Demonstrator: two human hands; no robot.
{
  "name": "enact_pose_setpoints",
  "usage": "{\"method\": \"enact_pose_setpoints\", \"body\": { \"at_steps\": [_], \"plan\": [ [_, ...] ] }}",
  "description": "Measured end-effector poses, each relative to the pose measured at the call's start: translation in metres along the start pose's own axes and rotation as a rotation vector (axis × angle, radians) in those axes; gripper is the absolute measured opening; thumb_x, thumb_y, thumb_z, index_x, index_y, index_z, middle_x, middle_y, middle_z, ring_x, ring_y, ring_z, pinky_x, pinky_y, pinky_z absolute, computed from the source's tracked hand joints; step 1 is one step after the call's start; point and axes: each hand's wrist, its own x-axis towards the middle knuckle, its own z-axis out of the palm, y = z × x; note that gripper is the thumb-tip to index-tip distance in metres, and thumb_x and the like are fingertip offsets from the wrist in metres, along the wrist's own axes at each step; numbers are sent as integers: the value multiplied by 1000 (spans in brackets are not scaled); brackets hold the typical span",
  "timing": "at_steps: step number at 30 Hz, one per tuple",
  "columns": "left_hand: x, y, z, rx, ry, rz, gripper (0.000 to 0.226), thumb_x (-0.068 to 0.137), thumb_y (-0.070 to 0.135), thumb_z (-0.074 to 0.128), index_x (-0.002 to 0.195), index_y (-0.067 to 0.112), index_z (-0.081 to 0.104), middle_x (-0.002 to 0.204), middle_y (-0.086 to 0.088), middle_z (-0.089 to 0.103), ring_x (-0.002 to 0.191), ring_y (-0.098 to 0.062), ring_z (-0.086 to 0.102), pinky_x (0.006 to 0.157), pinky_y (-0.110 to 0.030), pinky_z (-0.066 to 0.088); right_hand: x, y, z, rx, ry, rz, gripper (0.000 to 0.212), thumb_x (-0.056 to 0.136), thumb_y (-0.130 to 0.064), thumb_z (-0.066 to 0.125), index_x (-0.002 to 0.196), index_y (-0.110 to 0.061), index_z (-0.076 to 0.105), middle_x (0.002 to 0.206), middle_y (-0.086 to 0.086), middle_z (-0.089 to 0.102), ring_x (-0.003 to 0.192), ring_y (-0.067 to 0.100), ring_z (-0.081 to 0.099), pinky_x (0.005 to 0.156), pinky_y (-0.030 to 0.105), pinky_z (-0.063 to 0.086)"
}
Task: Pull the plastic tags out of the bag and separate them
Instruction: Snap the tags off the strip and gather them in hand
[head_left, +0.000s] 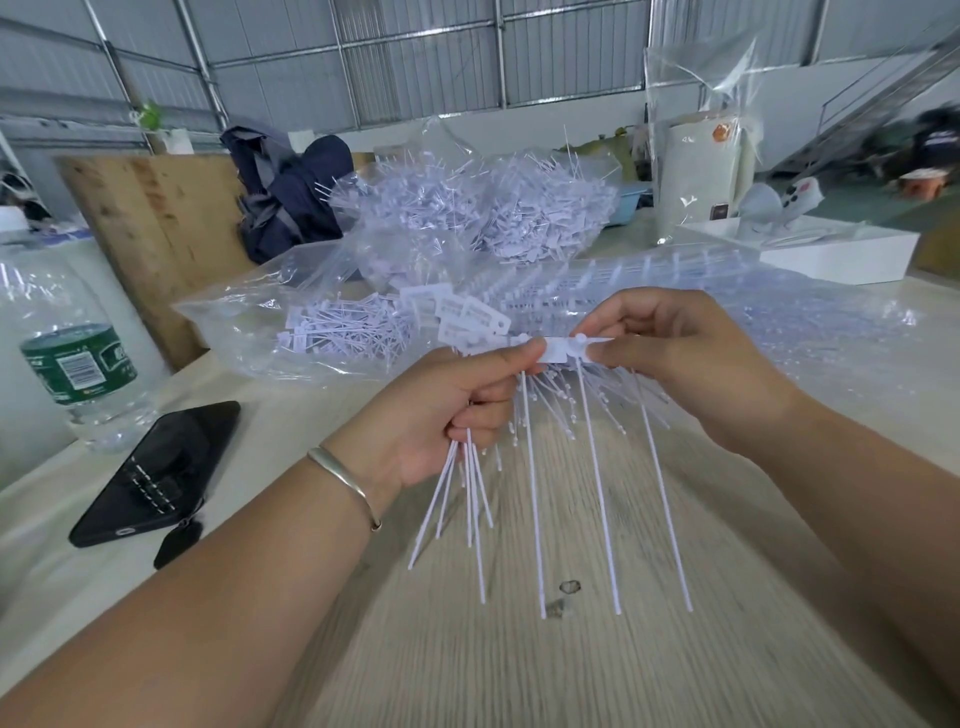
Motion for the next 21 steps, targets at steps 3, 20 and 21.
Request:
{"method": "enact_pose_setpoints", "body": {
  "at_steps": [3, 20, 21],
  "plan": [
    [2, 1, -3, -92, -10, -43, 20, 78, 29, 65, 79, 10, 61, 47, 9, 27, 32, -2, 22, 29, -14, 20, 1, 0, -1, 42, 8, -16, 17, 85, 6, 61, 87, -8, 71, 65, -6, 61, 59, 4, 53, 58, 11, 39],
    [2, 3, -8, -102, -34, 13, 29, 81, 31, 62, 54, 25, 55, 46, 10, 26, 33, -1, 21, 33, -14, 15, 2, 2, -4, 18, 18, -56, 12, 80, -16, 73, 92, -12, 72, 68, -6, 60, 60, 8, 48, 53, 12, 38],
    [2, 3, -9, -113, -52, 22, 34, 83, 32, 60, 50, 25, 55, 45, 11, 27, 33, 0, 21, 35, -15, 14, 2, 1, -4, 33, 12, -42, 16, 77, -21, 74, 90, -13, 72, 69, -2, 60, 60, 10, 48, 52, 13, 38]
  ]
}}
